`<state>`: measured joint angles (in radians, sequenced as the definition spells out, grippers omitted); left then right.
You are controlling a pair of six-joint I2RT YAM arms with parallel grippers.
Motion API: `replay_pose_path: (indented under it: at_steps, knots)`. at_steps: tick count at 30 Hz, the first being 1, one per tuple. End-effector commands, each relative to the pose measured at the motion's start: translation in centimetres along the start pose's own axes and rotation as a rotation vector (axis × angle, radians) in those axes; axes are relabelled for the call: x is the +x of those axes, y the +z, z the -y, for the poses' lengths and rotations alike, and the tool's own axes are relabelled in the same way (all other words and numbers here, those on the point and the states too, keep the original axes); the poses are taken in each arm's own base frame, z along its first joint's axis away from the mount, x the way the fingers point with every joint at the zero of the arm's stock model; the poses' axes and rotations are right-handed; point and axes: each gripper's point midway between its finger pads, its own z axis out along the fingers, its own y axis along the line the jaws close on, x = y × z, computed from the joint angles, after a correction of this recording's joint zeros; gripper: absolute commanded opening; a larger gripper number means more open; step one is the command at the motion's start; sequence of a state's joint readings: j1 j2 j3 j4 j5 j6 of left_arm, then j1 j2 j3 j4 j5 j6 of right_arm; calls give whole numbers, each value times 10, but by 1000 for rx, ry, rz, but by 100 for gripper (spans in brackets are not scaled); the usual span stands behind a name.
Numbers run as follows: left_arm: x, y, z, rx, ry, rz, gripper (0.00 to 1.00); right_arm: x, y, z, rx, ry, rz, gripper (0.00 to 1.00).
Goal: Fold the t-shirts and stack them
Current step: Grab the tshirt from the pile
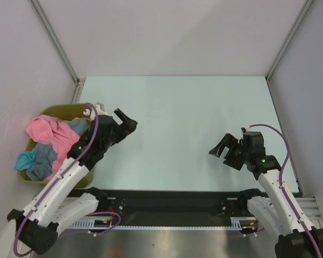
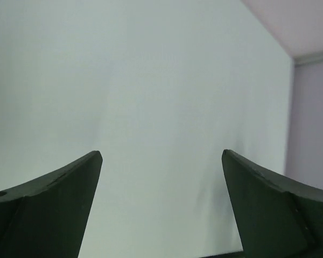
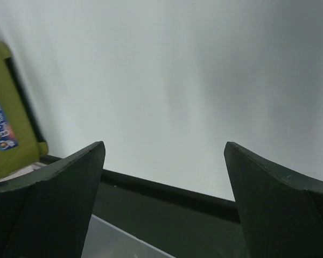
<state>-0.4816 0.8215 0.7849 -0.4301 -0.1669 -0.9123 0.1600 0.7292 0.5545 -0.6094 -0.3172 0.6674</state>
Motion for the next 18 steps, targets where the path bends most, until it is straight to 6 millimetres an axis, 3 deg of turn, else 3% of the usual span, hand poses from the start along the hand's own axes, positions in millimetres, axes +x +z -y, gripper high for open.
replay_pose_path:
  at_steps: [1,3,5,7,8,11,14,17,18]
  knots:
    - [-41,-20,-59,-414,78,124,100,-7,-11,14,108,1,0,100]
    - [-65,-26,-69,-466,59,183,100,-4,-13,7,76,-12,-33,100]
    - [-85,-24,-56,-360,65,187,100,-3,-11,-11,-20,-49,-65,100]
    - [-111,-30,-78,-401,-1,241,98,-4,-10,-15,-23,-87,-81,100]
    - [-111,-36,-98,-508,-34,238,97,-4,-10,-15,-12,-96,-99,95]
    - [-138,-60,-123,-730,-40,324,95,-9,-11,-19,5,-132,-117,89]
    - [-173,-79,-127,-830,55,413,95,-11,-14,-27,-11,-149,-133,87]
    - [-188,-79,-133,-888,142,423,90,-10,-15,-35,-37,-157,-143,87]
    - [-185,-75,-143,-925,153,405,86,-9,-15,-36,-41,-154,-153,87]
